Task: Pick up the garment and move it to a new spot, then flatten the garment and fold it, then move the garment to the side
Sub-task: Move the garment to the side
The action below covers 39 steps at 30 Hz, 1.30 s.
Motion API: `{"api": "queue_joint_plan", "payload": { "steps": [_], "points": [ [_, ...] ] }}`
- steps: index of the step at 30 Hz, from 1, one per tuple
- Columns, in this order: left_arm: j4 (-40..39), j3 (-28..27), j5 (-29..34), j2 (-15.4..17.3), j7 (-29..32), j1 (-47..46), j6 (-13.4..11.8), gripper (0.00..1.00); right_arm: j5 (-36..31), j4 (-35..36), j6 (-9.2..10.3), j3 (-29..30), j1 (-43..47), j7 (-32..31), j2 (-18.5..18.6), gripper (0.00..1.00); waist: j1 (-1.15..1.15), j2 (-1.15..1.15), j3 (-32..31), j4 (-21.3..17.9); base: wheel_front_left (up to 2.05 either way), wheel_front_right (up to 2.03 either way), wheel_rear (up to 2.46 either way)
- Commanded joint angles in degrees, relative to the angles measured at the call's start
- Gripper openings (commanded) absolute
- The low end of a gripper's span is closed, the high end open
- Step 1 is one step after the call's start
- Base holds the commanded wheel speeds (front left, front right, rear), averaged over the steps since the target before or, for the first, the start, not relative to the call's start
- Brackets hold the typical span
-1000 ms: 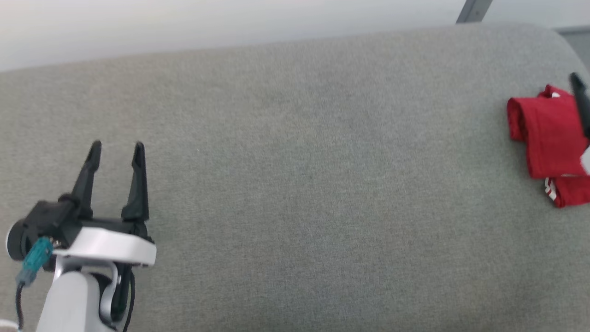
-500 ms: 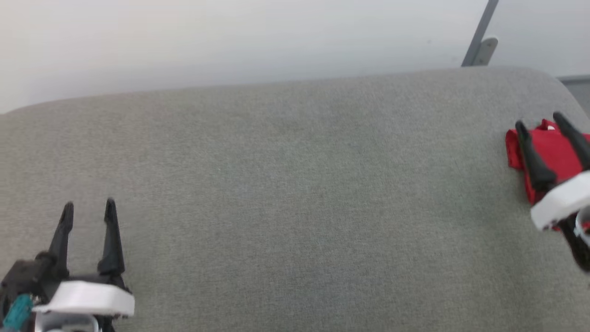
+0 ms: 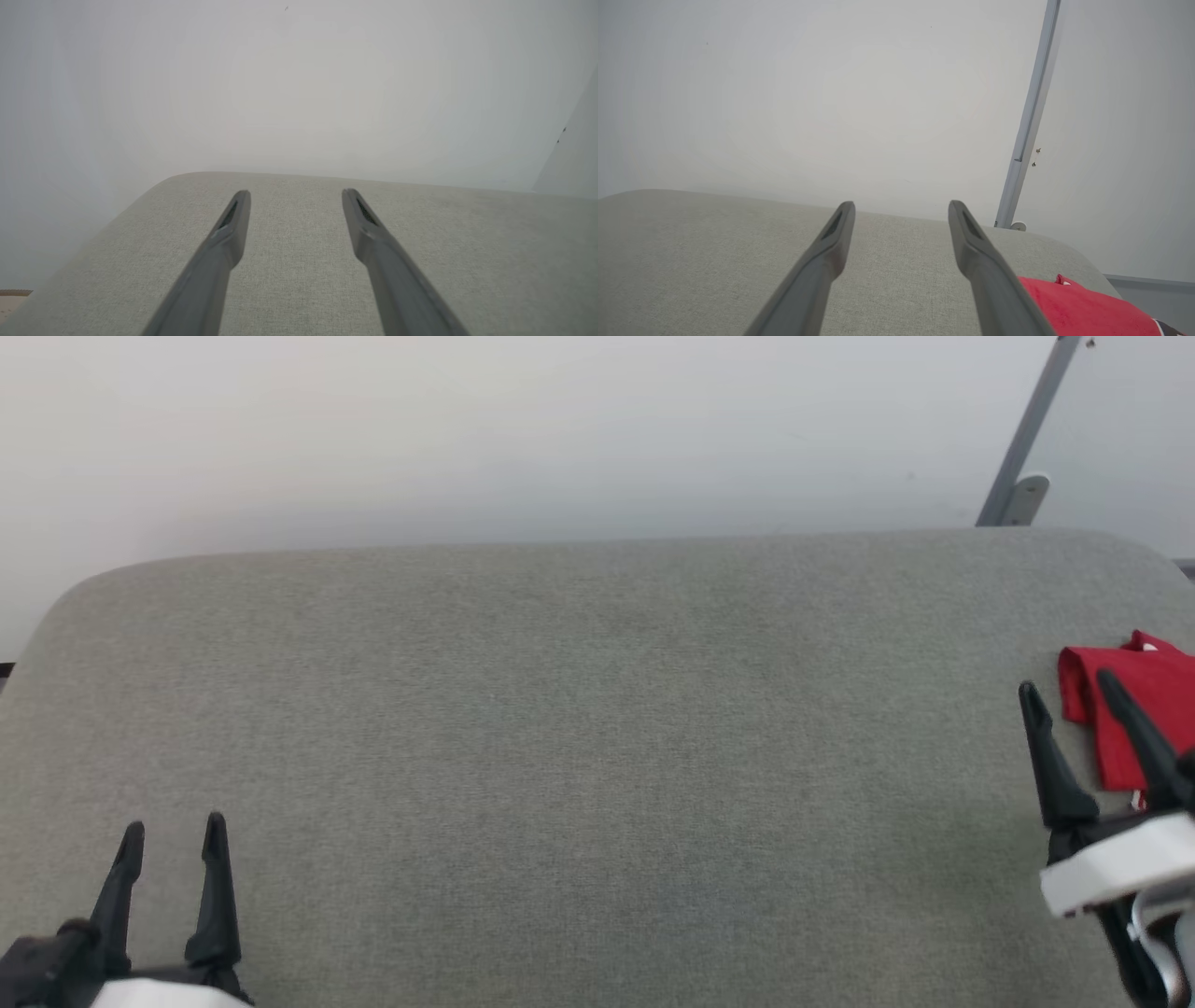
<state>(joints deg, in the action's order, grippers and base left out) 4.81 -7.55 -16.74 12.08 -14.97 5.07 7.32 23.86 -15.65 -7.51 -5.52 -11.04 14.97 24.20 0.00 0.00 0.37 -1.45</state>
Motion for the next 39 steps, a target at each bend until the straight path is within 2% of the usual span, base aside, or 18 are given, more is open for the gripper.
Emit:
{"api": "queue_joint_plan", "payload": {
  "steps": [1,8,15,30,39],
  "points": [
    [-0.40,-0.23,-0.42,0.34,-0.28,1.17,0.21,1.00,-0.50,1.54,0.04,0.96,1.94,0.26,-1.21,1.00,0.00,0.00,-0.44,0.63,0.00,0.00,0.00],
    [-0.92,-1.61,-1.74,0.29,-0.27,3.92,0.21,1.00,-1.85,5.89,0.03,4.94,7.91,0.26,-4.63,1.00,0.00,0.00,-1.23,1.86,0.00,0.00,0.00],
    [-1.85,-2.19,-0.85,-0.11,-0.27,6.50,0.21,1.00,-2.06,8.01,0.03,6.81,12.03,0.26,-6.02,1.00,0.00,0.00,-1.78,2.68,0.00,0.00,0.00],
    [-2.30,2.13,-1.17,0.04,-0.27,9.62,0.21,1.00,-3.41,12.13,0.03,10.93,18.25,0.27,-10.49,1.00,0.00,0.00,-2.39,4.61,0.00,0.00,0.00],
    [-1.92,4.32,-1.80,0.48,-0.27,10.07,0.21,1.00,-3.78,12.61,0.03,11.49,19.63,0.27,-11.76,1.00,0.00,0.00,-2.47,5.08,0.00,0.00,0.00]
  ]
}}
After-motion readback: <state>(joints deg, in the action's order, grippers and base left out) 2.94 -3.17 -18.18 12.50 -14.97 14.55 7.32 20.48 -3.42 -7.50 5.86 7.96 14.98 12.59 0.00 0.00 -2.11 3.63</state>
